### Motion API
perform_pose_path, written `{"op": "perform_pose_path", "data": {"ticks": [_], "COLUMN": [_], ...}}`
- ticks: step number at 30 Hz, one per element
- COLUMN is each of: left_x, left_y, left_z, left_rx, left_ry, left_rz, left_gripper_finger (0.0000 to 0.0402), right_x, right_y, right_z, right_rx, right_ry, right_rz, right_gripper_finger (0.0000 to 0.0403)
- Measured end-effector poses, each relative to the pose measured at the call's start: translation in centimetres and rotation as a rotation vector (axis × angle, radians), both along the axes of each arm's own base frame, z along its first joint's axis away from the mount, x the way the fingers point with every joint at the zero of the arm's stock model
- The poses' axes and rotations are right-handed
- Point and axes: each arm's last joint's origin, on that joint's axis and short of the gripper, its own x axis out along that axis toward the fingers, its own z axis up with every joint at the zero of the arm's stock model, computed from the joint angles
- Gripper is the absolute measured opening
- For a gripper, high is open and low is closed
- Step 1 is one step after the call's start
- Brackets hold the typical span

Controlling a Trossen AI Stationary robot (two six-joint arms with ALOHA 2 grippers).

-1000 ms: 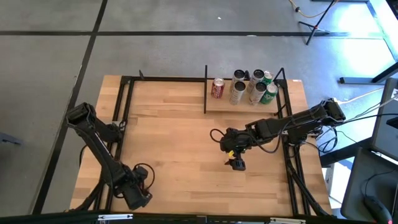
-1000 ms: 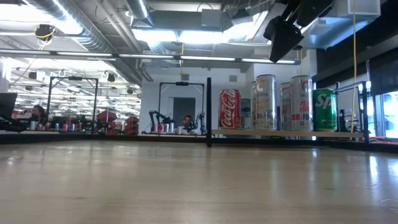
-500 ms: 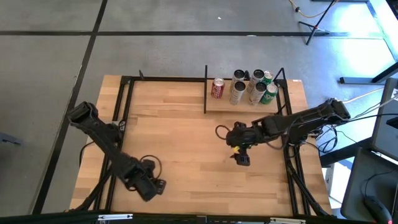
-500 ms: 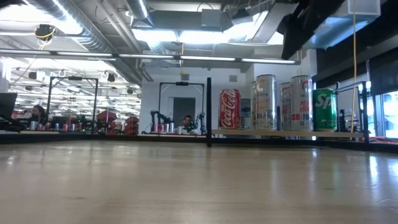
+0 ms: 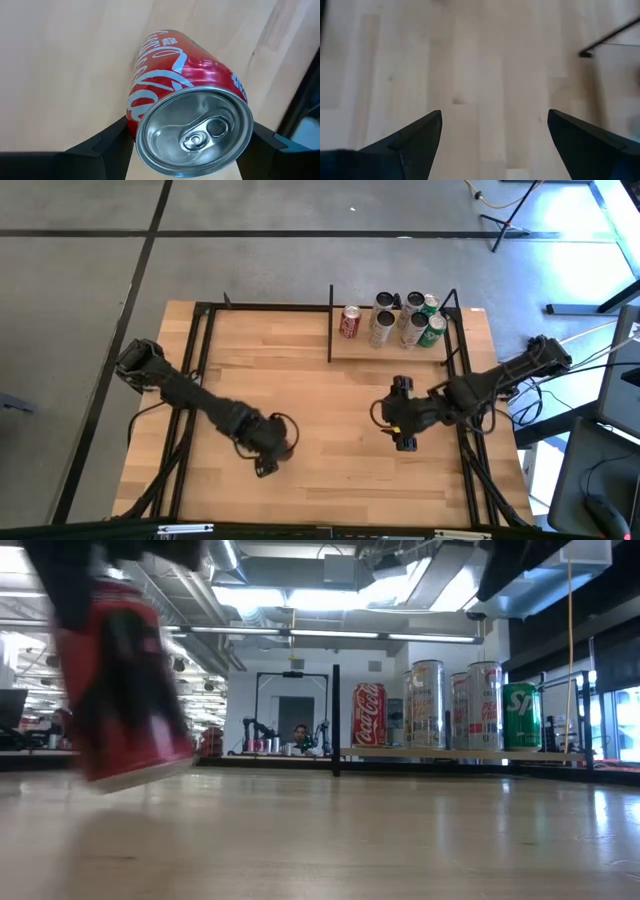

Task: Place canned beverage on shelf
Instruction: Put the red soda can on the shelf aligned with the other red soda can

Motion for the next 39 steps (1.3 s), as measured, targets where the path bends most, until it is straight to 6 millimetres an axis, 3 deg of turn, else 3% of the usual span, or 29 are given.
{"op": "perform_pose_path", "data": {"ticks": [10,16,22,26,34,39], "left_x": [2.9,4.8,8.9,10.8,12.2,12.2], "left_y": [6.0,7.5,6.8,5.2,2.9,2.3], "left_z": [2.2,2.5,2.3,2.0,-0.5,-0.5], "left_rx": [0.154,0.197,0.166,0.179,0.195,0.234], "left_ry": [-0.087,0.02,0.183,0.161,0.196,0.19], "left_rz": [-0.386,-0.552,-0.631,-0.762,-0.991,-0.992], "left_gripper_finger": [0.0256,0.0256,0.0256,0.0256,0.0257,0.0258], "right_x": [-0.8,-0.1,0.5,0.6,0.5,0.4], "right_y": [-0.5,-2.1,-3.9,-4.0,-4.0,-3.9], "right_z": [-0.3,-0.4,-0.5,-0.5,-0.6,-0.6], "right_rx": [-0.071,-0.082,-0.056,-0.055,-0.033,-0.025], "right_ry": [0.041,0.034,0.053,0.054,0.081,0.09], "right_rz": [-0.124,-0.21,-0.278,-0.284,-0.265,-0.26], "right_gripper_finger": [0.0347,0.0347,0.0347,0.0347,0.0347,0.0347]}}
